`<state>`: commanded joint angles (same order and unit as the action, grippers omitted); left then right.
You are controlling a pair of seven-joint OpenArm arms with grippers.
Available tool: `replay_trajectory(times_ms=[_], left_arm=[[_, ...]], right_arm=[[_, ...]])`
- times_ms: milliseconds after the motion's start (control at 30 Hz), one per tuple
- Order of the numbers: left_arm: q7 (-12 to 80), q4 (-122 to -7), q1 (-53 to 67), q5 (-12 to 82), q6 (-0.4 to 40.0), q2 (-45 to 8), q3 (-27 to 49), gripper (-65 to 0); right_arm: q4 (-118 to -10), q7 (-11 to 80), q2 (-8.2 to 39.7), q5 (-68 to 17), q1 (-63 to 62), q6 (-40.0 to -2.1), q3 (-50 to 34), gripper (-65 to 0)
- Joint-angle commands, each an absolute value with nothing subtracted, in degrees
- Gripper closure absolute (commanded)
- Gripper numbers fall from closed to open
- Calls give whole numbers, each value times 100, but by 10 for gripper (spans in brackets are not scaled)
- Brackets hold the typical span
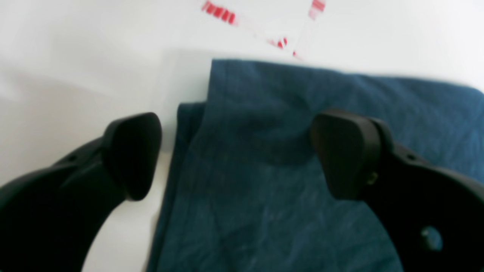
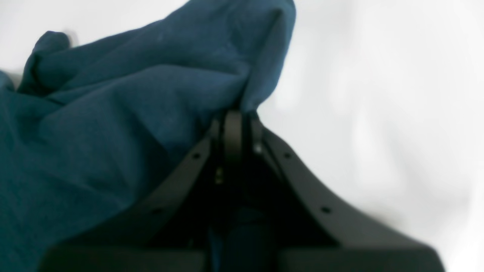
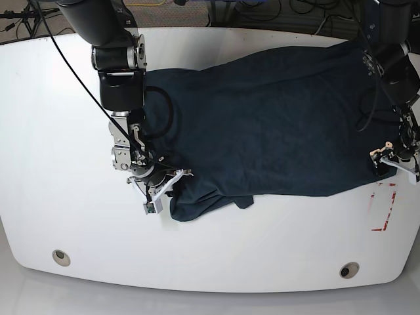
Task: Fold the T-shirt properly
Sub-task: 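Grasp the shirt hem corner with the right gripper and the opposite corner with the left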
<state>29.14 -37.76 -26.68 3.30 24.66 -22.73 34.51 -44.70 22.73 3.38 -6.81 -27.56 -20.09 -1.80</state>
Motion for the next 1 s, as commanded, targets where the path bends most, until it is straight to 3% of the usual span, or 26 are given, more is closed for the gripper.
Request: replay_trajectory(times_ms=[67,300,400,700,900,1000], left_arm=[[2914,-3855,-2642,330,2475,-2193,3451,-575],[2949,-4233,-2492,312,2484,-2018,3442,-168],[2949,-4259,-2492,312,2484,-1991,3442,-44],[3064,-4400,-2484,321,2492,-2000,3451,-22],[3785,-5745,-2229,338,2501,-1956,3459,0],[4031,-6510,-2088,338,2501,-1692,3451,0]], right_arm=[[-4470,2273,338,-681,-2756,-2009,-180,0],[-4488,2273,338,-681,-2756,-2009,-180,0],[-4488,2273,338,-681,-2756,-2009,-180,0],[-4796,2369,338,-681,-2747,-2009,-180,0],[-5736,2923,488,-690,-2519,-2009,-189,0],[-6176,3178,567,-690,-2422,-2009,-189,0]])
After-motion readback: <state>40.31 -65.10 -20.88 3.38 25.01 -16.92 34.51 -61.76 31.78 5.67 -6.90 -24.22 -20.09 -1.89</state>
